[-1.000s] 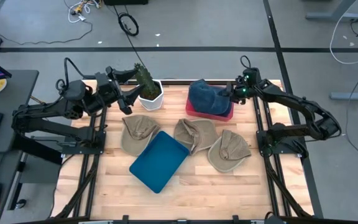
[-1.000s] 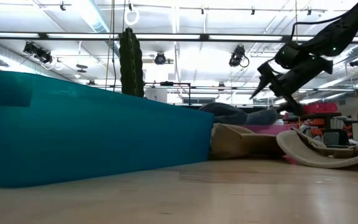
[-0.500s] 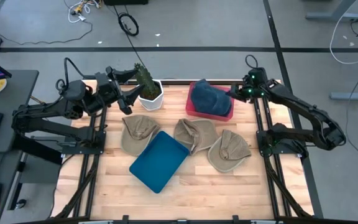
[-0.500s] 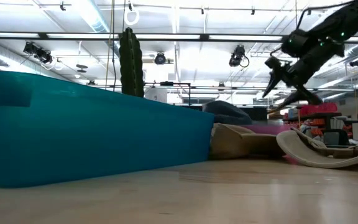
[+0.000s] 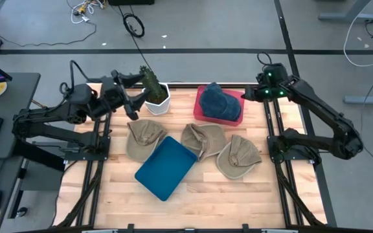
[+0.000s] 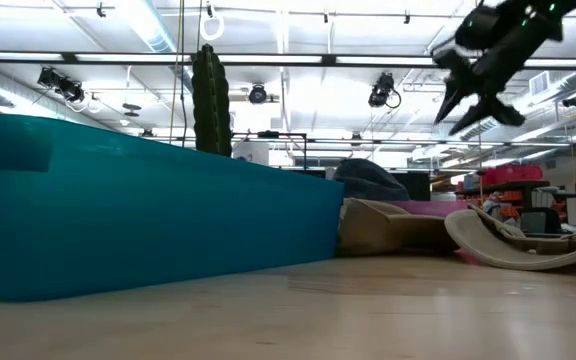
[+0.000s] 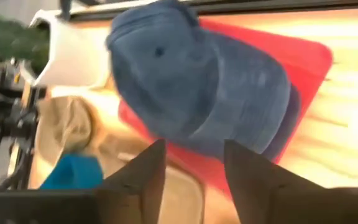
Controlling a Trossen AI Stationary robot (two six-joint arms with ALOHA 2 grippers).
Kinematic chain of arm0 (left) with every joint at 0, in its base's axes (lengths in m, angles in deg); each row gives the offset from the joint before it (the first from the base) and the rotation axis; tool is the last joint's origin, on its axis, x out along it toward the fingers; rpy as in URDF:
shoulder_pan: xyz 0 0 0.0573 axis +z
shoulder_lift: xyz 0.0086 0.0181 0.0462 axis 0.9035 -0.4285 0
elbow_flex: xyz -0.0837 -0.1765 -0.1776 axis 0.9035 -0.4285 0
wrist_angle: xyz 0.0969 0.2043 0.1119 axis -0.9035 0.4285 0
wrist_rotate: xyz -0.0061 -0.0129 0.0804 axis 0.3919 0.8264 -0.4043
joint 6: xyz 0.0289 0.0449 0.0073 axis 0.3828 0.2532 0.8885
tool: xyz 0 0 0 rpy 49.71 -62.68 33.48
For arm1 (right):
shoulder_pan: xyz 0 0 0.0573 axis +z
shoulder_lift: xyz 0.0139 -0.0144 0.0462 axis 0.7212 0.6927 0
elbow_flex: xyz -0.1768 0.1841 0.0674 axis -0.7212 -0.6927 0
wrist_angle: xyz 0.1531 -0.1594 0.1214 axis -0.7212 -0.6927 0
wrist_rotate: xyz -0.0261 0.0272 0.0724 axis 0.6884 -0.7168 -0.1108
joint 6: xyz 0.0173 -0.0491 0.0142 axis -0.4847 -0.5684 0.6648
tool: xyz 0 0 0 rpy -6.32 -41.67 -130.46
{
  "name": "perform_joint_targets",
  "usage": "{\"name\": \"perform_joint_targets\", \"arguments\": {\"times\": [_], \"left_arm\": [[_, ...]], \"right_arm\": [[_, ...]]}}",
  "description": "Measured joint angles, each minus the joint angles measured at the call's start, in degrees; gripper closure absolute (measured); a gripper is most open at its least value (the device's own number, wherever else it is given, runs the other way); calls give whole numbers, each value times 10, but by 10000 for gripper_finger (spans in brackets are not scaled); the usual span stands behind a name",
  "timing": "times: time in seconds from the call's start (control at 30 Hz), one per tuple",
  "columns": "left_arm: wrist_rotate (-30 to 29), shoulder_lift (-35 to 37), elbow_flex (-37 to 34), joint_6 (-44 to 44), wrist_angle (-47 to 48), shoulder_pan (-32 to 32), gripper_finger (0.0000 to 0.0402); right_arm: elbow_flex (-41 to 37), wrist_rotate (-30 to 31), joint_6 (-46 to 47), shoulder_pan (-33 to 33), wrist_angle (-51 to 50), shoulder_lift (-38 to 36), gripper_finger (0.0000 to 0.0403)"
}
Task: Pick & Place hat
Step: Put the left brown cap into the blue bin
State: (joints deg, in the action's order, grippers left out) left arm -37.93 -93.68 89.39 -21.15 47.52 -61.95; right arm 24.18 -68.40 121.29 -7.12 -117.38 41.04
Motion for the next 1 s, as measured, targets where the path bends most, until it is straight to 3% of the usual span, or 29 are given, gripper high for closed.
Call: {"name": "perform_joint_targets", "arguments": {"times": [0.27, 0.5, 0.67, 1.0], "left_arm": [[-2, 0, 0, 3, 64, 0, 71], [0, 2, 0, -71, 242, 0, 71], [10, 1, 0, -227, 395, 0, 71], [15, -8, 0, -653, 725, 2, 71]], "right_arm": [[17, 0, 2, 75, -114, -64, 388], [17, -1, 34, 138, -123, -100, 372], [17, -1, 53, 169, -118, -104, 369], [17, 16, 78, 200, -117, -102, 367]]}}
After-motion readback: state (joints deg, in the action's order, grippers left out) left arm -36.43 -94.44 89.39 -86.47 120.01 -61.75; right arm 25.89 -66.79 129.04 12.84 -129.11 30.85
